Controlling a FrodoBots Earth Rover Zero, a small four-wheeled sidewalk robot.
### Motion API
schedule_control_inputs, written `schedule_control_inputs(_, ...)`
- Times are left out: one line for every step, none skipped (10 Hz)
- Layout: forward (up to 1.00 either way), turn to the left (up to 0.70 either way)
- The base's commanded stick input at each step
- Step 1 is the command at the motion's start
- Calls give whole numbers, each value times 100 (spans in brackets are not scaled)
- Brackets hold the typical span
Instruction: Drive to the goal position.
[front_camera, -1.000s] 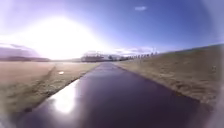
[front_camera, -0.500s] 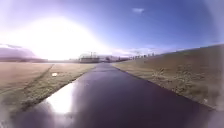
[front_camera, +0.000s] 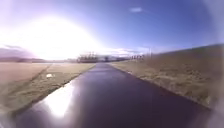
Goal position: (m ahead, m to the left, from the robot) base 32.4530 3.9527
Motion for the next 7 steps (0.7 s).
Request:
schedule_control_inputs(100, 0)
schedule_control_inputs(100, 0)
schedule_control_inputs(100, 0)
schedule_control_inputs(100, 0)
schedule_control_inputs(100, 0)
schedule_control_inputs(100, 0)
schedule_control_inputs(100, 0)
